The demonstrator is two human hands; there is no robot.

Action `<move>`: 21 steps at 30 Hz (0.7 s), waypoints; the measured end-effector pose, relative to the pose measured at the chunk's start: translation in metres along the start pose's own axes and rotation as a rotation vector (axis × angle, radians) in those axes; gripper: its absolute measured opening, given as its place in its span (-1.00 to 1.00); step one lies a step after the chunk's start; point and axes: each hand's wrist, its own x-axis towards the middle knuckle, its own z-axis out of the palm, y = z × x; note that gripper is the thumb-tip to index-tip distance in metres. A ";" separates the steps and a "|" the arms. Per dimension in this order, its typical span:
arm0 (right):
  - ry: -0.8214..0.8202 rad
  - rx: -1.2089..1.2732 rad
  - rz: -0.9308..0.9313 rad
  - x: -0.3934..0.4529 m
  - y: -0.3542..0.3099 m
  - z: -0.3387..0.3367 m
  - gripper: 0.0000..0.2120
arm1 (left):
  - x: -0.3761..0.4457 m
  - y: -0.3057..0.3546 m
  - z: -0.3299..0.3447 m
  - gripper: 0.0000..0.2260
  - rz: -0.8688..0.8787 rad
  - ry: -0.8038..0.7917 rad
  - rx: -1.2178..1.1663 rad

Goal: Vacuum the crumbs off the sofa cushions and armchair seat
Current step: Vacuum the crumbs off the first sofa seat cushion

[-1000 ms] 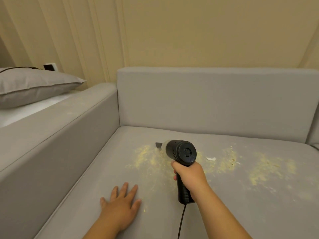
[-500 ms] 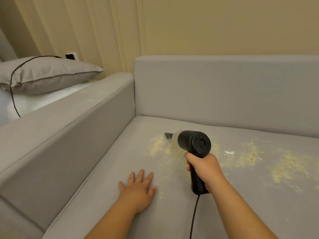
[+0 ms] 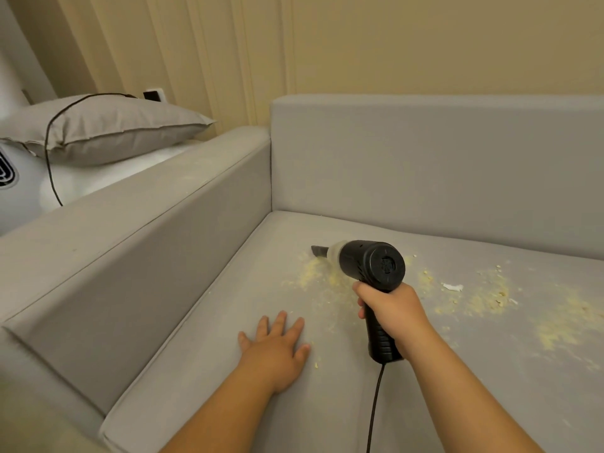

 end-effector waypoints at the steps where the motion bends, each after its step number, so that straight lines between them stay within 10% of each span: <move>1: 0.005 -0.001 -0.001 -0.001 0.000 0.001 -0.75 | 0.000 0.000 -0.001 -0.43 0.000 -0.001 -0.002; 21: 0.046 -0.020 0.007 -0.010 -0.004 -0.006 -0.81 | -0.003 -0.012 -0.006 -0.42 -0.020 -0.003 -0.008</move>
